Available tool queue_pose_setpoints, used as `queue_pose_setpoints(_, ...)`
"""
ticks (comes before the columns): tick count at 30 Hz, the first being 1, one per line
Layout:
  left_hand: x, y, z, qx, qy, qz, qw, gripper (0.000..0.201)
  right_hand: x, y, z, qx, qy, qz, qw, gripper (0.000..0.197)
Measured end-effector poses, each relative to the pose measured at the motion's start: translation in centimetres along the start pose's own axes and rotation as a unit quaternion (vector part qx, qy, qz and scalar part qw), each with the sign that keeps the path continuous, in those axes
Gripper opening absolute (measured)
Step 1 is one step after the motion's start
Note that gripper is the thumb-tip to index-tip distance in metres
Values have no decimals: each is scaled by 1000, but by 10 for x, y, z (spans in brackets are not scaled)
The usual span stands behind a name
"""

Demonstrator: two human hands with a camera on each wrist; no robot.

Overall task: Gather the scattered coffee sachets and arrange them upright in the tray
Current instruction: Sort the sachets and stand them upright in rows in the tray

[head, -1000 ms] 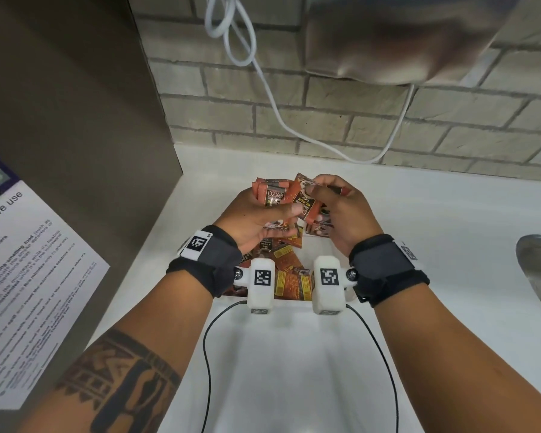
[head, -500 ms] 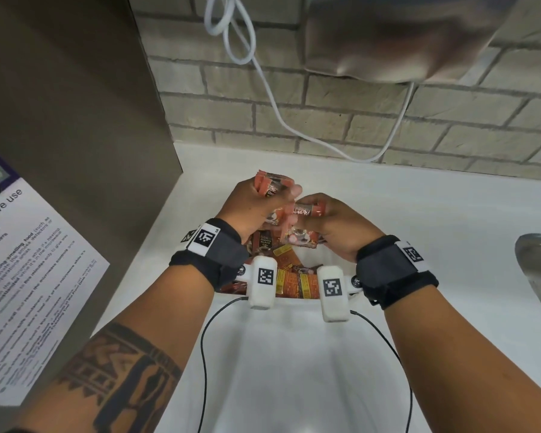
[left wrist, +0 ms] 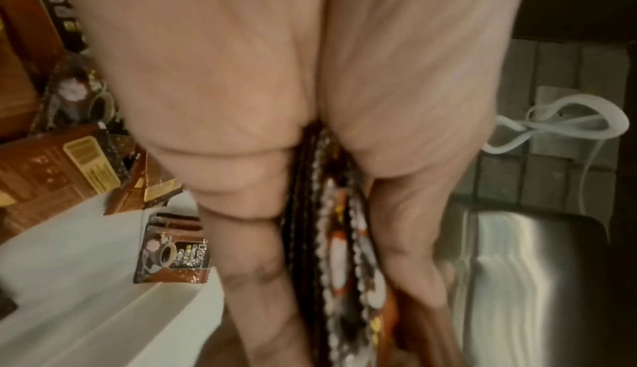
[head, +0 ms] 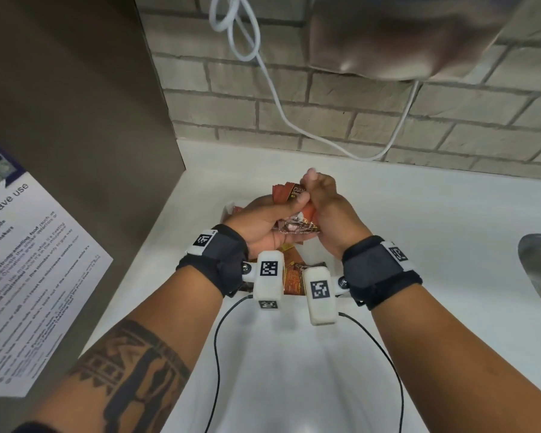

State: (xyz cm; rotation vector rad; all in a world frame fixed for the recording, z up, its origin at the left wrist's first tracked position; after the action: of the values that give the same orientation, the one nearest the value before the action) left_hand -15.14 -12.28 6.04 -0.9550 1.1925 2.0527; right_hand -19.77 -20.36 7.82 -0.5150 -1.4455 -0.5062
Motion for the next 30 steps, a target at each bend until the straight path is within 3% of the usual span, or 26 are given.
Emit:
queue_pose_setpoints(3,5,-4,2,3,-17,-31,999,38,17,-9,1,-4,-34,45,998,69)
queue_pose_setpoints(5,5,-8,2,-13,-27,-60,998,28,36,-4,4,71,-101,138,983,75)
queue_pose_setpoints(8,3,-8,2,-27,-39,-70,996,22,33,19,10,241,-92,315,913,110)
queue_pose_setpoints(11,2,-4,-1,-46,-42,-72,996,22,21,28,12,300,-75,425,850,123)
queue_pose_setpoints(14,4,0,-5,-43,-51,-40,997,20,24,28,10,280,-108,508,807,110)
queue_pose_setpoints(16,5,2,-5,-40,-57,-23,997,19,30,27,13,268,-139,526,795,94)
queue_pose_setpoints(19,8,5,-3,-31,-74,-14,997,16,37,26,15,265,-167,508,803,77)
queue_pose_setpoints(24,6,15,-1,37,-46,68,996,27,45,22,17,245,-207,470,823,66)
queue_pose_setpoints(30,15,17,-6,45,-49,69,995,22,45,22,24,254,-208,491,807,63)
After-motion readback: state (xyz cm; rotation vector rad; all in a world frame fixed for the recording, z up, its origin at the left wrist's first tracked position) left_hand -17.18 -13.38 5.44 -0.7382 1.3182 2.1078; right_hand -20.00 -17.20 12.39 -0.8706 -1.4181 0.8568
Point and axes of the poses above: each hand's wrist, its own z-axis away from the middle knuckle, its own y-axis out of the palm, x = y × z, the point moved 9 cm from there along -z, towards the middle knuckle, and after that the axes turned 5 degrees about -y, right-handed, at the moved point
